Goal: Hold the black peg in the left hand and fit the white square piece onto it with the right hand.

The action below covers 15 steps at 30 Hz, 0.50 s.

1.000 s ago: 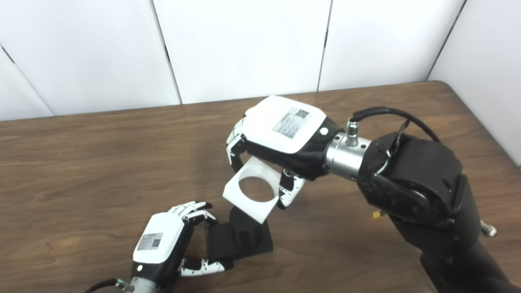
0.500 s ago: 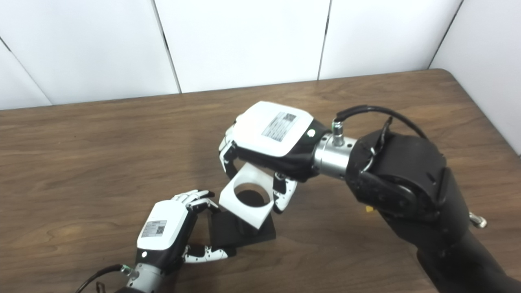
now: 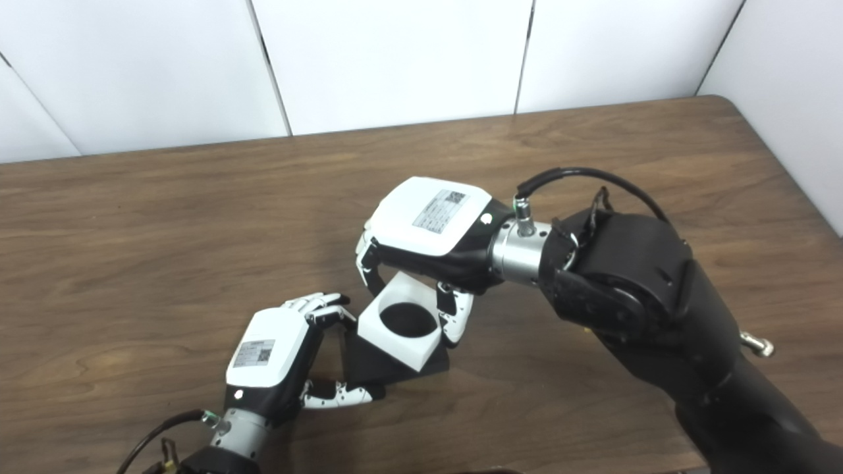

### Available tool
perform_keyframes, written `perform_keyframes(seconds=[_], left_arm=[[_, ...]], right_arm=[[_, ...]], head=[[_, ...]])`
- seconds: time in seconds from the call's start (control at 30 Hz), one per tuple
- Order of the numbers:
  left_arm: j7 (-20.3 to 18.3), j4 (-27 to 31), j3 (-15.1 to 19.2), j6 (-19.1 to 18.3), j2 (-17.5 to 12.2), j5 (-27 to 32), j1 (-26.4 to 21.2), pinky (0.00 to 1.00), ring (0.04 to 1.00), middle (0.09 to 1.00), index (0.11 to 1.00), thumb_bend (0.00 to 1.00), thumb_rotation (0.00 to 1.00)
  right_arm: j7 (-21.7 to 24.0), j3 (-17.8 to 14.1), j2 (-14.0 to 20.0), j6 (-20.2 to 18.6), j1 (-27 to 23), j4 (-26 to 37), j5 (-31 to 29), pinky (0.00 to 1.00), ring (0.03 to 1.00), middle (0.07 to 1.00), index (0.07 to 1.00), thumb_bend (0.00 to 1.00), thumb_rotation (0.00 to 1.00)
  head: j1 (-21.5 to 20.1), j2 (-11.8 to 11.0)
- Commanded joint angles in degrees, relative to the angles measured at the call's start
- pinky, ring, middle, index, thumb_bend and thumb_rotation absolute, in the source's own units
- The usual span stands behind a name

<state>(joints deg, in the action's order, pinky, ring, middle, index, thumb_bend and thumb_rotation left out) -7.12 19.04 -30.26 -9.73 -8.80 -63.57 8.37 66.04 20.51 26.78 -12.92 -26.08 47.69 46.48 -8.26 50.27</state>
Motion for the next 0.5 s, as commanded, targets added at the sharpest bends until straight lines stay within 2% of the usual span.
perform_keyframes(seconds=[0.0,0.47], left_arm=[[-4.01,-1.09,-1.66,-0.3,-0.15,-1.6,1.65,0.81,0.84,0.818,0.488,0.51,0.05],[-5.81,0.06,-1.97,-1.22,0.14,-3.02,1.82,0.82,0.846,0.822,0.489,0.51,0.05]], right_arm=[[-0.48,-0.71,0.18,1.39,-1.04,-0.1,0.41,0.9,0.849,0.782,0.485,0.52,0.14],[-3.44,-1.78,-0.16,3.45,-0.46,-3.2,1.21,0.89,0.845,0.776,0.486,0.52,0.14]], head=[[-0.12,0.24],[0.06,0.62]])
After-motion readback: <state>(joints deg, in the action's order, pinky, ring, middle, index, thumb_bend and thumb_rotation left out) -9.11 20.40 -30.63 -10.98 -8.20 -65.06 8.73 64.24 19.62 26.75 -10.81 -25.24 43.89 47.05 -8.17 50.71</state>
